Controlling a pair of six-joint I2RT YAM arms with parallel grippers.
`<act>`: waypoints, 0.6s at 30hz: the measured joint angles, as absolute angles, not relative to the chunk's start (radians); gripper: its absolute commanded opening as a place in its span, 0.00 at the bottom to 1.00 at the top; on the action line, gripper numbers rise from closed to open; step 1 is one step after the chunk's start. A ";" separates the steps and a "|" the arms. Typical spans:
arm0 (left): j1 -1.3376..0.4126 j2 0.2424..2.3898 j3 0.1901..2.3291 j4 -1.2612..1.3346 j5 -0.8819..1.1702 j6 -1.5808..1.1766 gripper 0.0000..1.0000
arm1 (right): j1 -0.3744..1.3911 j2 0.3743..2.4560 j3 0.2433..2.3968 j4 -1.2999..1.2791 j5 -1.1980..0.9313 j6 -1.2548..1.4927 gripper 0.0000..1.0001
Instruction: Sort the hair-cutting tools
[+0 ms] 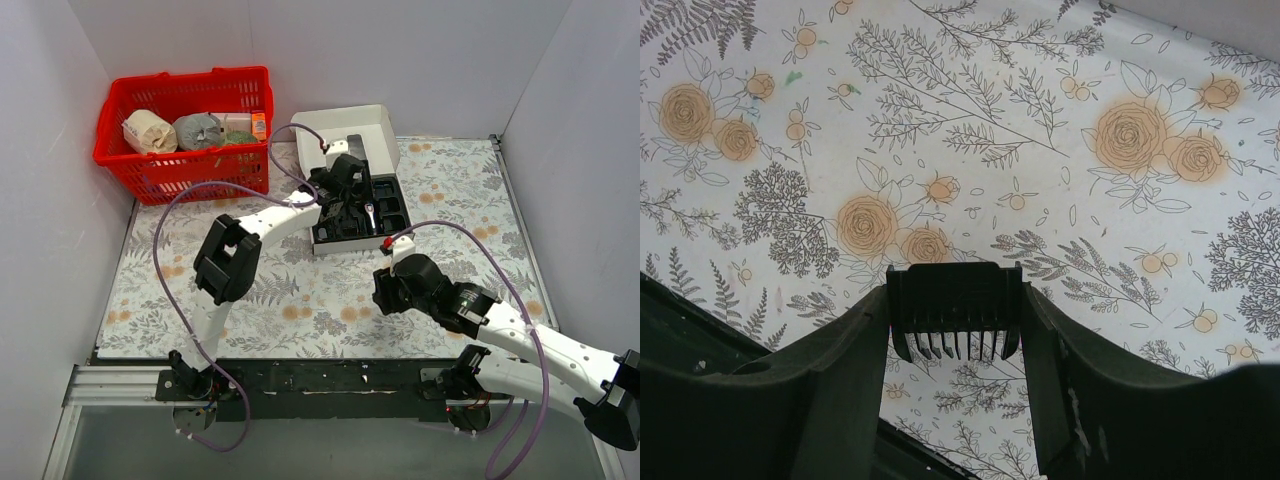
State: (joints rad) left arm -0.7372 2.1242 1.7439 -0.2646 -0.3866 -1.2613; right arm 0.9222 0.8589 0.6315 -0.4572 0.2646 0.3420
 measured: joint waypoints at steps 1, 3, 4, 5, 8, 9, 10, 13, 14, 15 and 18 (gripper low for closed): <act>-0.737 2.151 1.765 -0.270 -0.395 -1.261 0.98 | 0.922 0.857 0.626 -0.450 0.261 0.342 0.29; -0.737 2.199 1.798 -0.285 -0.417 -1.261 0.98 | 0.922 0.855 0.620 -0.445 0.258 0.342 0.29; -0.737 2.222 1.810 -0.294 -0.428 -1.261 0.98 | 0.922 0.852 0.617 -0.442 0.257 0.342 0.28; -0.737 2.241 1.819 -0.301 -0.438 -1.262 0.98 | 0.922 0.847 0.613 -0.439 0.255 0.342 0.29; -0.734 2.291 1.830 -0.323 -0.463 -1.264 0.98 | 0.922 0.830 0.605 -0.440 0.254 0.342 0.29; -0.733 2.302 1.831 -0.320 -0.468 -1.263 0.98 | 0.922 0.825 0.605 -0.440 0.254 0.343 0.29; -0.731 2.306 1.835 -0.316 -0.470 -1.263 0.98 | 0.922 0.821 0.605 -0.439 0.254 0.343 0.29; -0.729 2.306 1.840 -0.321 -0.467 -1.266 0.98 | 0.922 0.808 0.601 -0.438 0.255 0.345 0.29; -0.729 2.306 1.839 -0.321 -0.466 -1.267 0.98 | 0.922 0.804 0.596 -0.437 0.255 0.345 0.29; -0.728 2.306 1.839 -0.321 -0.464 -1.268 0.98 | 0.922 0.802 0.591 -0.439 0.255 0.345 0.29; -0.726 2.292 1.805 -0.297 -0.451 -1.269 0.98 | 0.922 0.802 0.583 -0.441 0.255 0.347 0.29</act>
State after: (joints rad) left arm -0.7258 2.2917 1.8050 -0.2970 -0.4507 -1.2686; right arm 0.9222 0.8017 0.5831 -0.4408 0.2550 0.3466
